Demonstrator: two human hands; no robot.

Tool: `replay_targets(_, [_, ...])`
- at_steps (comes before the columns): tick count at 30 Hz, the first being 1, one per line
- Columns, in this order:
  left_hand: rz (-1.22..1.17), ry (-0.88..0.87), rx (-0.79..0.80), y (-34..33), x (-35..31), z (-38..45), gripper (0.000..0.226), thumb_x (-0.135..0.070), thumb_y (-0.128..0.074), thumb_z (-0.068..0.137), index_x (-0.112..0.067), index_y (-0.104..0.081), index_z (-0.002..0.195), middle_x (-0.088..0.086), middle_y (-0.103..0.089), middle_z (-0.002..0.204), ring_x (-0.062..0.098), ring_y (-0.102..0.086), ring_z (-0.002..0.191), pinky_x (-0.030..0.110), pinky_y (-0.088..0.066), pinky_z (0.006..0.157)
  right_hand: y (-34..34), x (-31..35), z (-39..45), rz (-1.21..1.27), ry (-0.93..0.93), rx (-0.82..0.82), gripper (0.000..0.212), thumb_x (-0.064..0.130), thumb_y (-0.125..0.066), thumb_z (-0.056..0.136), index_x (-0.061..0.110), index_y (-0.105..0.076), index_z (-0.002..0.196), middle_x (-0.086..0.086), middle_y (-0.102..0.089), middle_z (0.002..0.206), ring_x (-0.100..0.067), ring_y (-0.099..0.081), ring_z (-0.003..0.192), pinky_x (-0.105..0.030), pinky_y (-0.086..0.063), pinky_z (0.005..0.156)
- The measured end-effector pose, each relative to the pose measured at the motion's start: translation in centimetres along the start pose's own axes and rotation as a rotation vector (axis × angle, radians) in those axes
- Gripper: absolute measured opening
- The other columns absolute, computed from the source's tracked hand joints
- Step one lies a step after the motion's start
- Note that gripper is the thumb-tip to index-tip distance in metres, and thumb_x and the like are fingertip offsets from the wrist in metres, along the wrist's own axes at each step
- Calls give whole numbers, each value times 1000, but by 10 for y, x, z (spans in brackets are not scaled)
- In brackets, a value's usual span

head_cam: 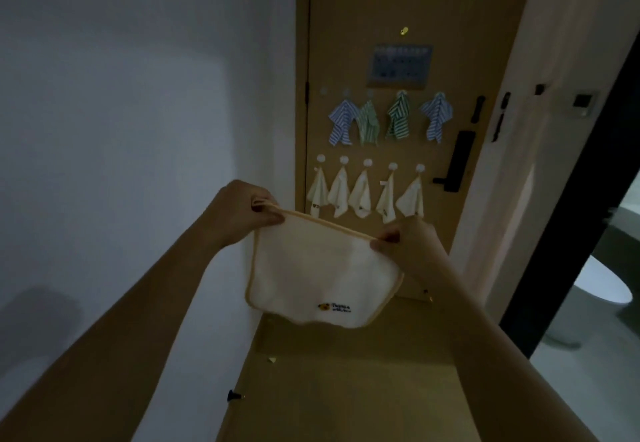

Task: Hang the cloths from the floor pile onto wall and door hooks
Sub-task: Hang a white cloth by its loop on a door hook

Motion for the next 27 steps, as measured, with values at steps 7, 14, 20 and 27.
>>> replay_targets(7, [-350,-13,-218,-42,23,95,5,-26,-78,79,-28,-75,76,-11,-73,80,5,-69,76,19,-52,68,-33,-16,92,147,87,-24,9,22,-67,86,22,-75,81,9,-70,76,-4,-64,75,-23,-51,69])
replay_targets(14, [-345,-83,-159,-80,59,209,18,-32,-65,90,-21,-78,97,-12,-74,87,-5,-67,80,5,-45,67,-49,24,224,495,168,-256,10,26,-68,85,23,-75,90,9,-72,80,-4,-67,76,-30,-56,72])
replay_targets(20, [-375,-155,-16,-92,94,308,17,-27,-61,94,-24,-77,92,-9,-74,83,4,-69,79,19,-49,72,-61,27,333,518,252,-364,9,24,-73,84,16,-77,82,2,-72,74,-18,-67,69,-44,-54,70])
replay_targets(27, [-382,-178,-194,-116,142,397,9,-21,-73,84,-28,-74,89,-11,-70,81,8,-65,74,28,-53,71,-93,-9,430,516,163,-398,15,26,-75,82,16,-74,71,5,-67,60,-10,-63,55,-36,-54,60])
Point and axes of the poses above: each hand's wrist, its own z-axis towards the middle knuckle, its own y-axis out of the back of the hand, x = y × z, the point moved 4 cm from there along z, towards the middle knuckle
